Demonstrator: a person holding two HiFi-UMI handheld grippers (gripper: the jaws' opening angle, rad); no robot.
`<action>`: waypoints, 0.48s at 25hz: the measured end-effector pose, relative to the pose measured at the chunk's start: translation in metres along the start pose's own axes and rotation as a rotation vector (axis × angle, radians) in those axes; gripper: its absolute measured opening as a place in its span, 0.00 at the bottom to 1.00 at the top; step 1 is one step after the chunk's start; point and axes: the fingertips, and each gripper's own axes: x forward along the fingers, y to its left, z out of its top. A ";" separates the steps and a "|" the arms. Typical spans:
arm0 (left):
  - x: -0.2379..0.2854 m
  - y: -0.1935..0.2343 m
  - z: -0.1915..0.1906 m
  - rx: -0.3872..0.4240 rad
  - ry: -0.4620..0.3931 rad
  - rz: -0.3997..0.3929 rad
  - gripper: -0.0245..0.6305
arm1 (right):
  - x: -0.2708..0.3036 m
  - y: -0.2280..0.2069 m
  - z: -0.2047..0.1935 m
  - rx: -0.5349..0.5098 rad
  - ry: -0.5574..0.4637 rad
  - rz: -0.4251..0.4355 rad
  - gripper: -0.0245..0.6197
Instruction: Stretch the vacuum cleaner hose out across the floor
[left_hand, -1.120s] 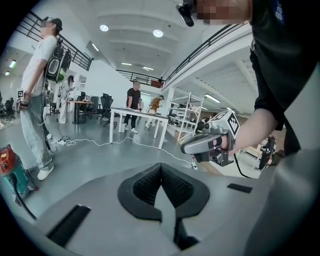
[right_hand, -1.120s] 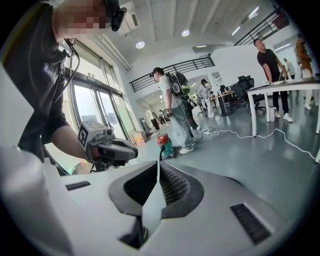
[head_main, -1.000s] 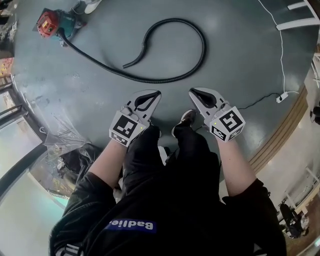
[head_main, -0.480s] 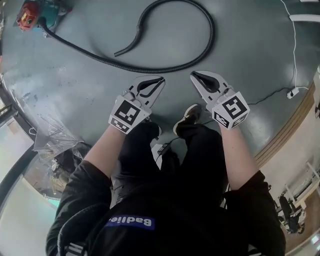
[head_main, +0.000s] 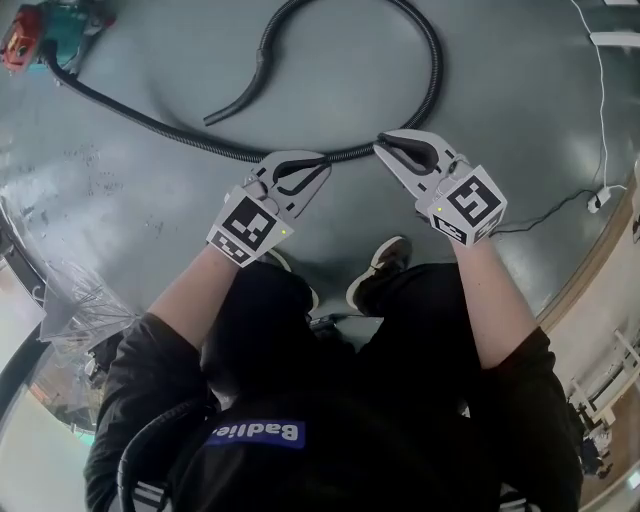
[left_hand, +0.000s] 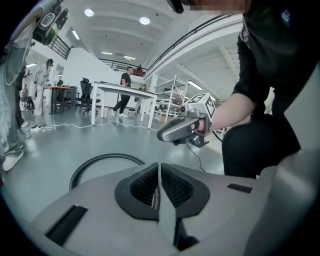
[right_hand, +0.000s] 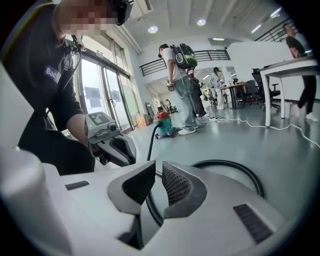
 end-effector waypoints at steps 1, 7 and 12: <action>0.006 0.002 -0.010 0.020 -0.002 -0.024 0.05 | 0.009 -0.003 -0.008 -0.023 0.008 0.024 0.09; 0.032 0.038 -0.057 0.050 0.045 -0.093 0.06 | 0.052 -0.017 -0.060 -0.184 0.137 0.169 0.15; 0.061 0.040 -0.124 0.125 0.242 -0.153 0.17 | 0.072 -0.021 -0.119 -0.284 0.281 0.269 0.19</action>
